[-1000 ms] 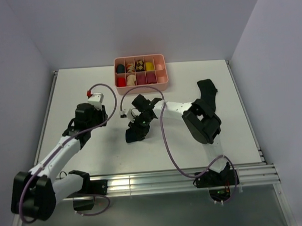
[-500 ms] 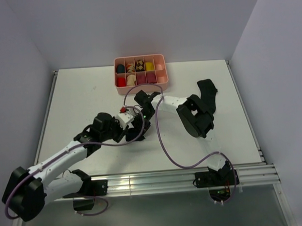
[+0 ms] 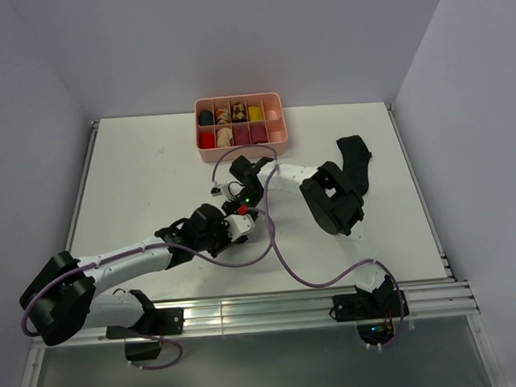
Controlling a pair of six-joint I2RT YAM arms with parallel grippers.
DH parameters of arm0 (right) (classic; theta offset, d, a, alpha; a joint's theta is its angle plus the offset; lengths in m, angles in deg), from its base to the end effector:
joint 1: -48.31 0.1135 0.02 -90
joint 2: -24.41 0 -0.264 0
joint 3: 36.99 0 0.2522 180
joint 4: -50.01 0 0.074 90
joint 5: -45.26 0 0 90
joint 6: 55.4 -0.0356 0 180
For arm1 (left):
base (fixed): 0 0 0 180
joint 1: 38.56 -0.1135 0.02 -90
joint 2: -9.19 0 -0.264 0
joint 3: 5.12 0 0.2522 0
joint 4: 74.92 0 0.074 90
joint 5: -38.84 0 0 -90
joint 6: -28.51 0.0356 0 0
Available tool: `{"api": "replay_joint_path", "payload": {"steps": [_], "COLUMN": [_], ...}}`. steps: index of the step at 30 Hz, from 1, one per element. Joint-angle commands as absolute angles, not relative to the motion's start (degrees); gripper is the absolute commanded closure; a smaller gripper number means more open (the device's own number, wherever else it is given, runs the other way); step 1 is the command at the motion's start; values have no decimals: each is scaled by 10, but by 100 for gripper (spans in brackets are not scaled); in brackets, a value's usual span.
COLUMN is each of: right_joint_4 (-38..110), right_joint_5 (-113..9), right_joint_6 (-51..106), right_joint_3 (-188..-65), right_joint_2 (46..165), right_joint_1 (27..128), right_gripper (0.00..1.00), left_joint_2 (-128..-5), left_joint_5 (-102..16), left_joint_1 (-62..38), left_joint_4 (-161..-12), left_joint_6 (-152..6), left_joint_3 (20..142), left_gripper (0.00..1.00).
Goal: Roll the socks
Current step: Roll the sock at the center of the board.
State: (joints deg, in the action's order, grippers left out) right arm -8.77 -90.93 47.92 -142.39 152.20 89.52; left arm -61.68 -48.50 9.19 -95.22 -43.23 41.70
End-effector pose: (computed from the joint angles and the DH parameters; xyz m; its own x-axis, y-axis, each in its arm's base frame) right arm 0.3066 0.3027 0.1286 -0.5991 -0.7367 -0.3137 -0.6962 0.2858 0.6585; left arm 0.1616 -0.1803 0.1836 -0.2077 0.6941 -0.6892 0.8706 0.4524 0.1932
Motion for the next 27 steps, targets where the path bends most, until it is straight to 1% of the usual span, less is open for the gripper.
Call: {"api": "replay_joint_path", "payload": {"steps": [1,6,8,12,16,19,20,22,23,24,25,27], "right_joint_4": [-105,-102,-100,-100,-99,-96,-95,-82,-77,-69,-49,-29], "right_joint_5": [-872,-868,-867,-867,-869,-870,-874,-877,-881,-882,-881,-875], "right_joint_6": [485,483,484,484,485,486,486,481,477,473,467,451], "right_joint_3": [-1428,-1424,-1425,-1423,-1422,-1418,-1417,-1408,-1404,-1399,-1387,-1373], "right_joint_2": [1551,1549,1549,1549,1549,1546,1544,1534,1523,1516,1507,1478], "right_joint_1": [894,894,894,894,894,893,893,889,886,883,879,870], "right_gripper": [100,100,100,99,98,96,95,92,86,82,74,68], "left_joint_2": [-637,-670,-682,-701,-716,-731,-737,-740,-744,-745,-746,-747], "left_joint_5": [-498,-509,-540,-560,-551,-534,-529,-518,-519,-519,-517,-505], "left_joint_1": [102,111,112,113,113,113,113,113,113,113,112,109], "left_joint_4": [-936,-931,-920,-894,-892,-901,-903,-908,-914,-921,-926,-939], "left_joint_6": [-408,-401,-400,-397,-391,-400,-412,-426,-441,-449,-455,-472], "left_joint_3": [436,431,426,424,427,433,434,438,443,448,456,463], "left_gripper": [67,67,68,70,71,75,83,96,99,99,99,99]}}
